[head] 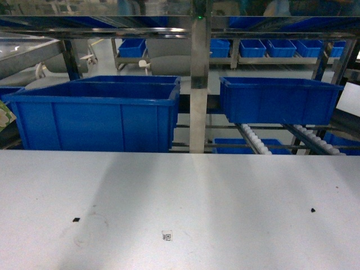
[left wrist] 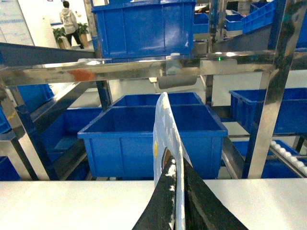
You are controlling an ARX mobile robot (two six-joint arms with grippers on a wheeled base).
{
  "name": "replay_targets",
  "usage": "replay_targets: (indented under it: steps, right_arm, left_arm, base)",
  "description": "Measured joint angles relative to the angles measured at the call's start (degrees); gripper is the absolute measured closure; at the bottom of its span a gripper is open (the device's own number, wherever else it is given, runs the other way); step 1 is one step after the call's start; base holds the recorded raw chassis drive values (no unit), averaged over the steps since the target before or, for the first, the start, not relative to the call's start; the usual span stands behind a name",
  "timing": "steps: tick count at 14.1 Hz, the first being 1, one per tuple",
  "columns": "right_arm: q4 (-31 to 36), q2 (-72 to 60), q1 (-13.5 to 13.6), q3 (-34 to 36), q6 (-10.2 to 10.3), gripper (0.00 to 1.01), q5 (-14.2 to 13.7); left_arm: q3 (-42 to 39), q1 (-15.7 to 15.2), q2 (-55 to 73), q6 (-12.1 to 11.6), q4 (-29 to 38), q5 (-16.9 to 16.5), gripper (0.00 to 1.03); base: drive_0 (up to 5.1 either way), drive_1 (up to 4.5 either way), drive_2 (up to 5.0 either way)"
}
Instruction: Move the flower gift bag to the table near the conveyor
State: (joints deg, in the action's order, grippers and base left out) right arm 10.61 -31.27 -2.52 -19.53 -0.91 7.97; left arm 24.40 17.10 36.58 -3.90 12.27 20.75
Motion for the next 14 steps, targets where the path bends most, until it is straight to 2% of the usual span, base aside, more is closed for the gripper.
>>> replay_targets:
  steps: [2,4,7,11,14]
  right_arm:
    - [9.2,-10.3,1.5,0.8,0.6,0.99,1.5]
    - [19.6,-20.6,1.8,1.0,1.0,0.99,2.9]
    - [33.1,-41.5,0.1,-1.2,2.0,0.99,6.5]
    - [39.1,-61.2,0.4,-9.3,3.6,0.99,6.9]
    - [41.0,-70.8,1.0,-13.1,5.0,0.99,4.7]
  left_arm:
    - [0.0,0.0,0.0,0.0,0.0,0.0,1.01]
    - [0.0,0.0,0.0,0.0,0.0,0.0,1.01]
    - [0.0,0.0,0.0,0.0,0.0,0.0,1.01]
    - [0.0,0.0,0.0,0.0,0.0,0.0,1.01]
    - [0.0,0.0,0.0,0.0,0.0,0.0,1.01]
  base:
    - [0.0,0.0,0.0]
    - [0.0,0.0,0.0]
    - [0.0,0.0,0.0]
    - [0.0,0.0,0.0]
    - [0.0,0.0,0.0]
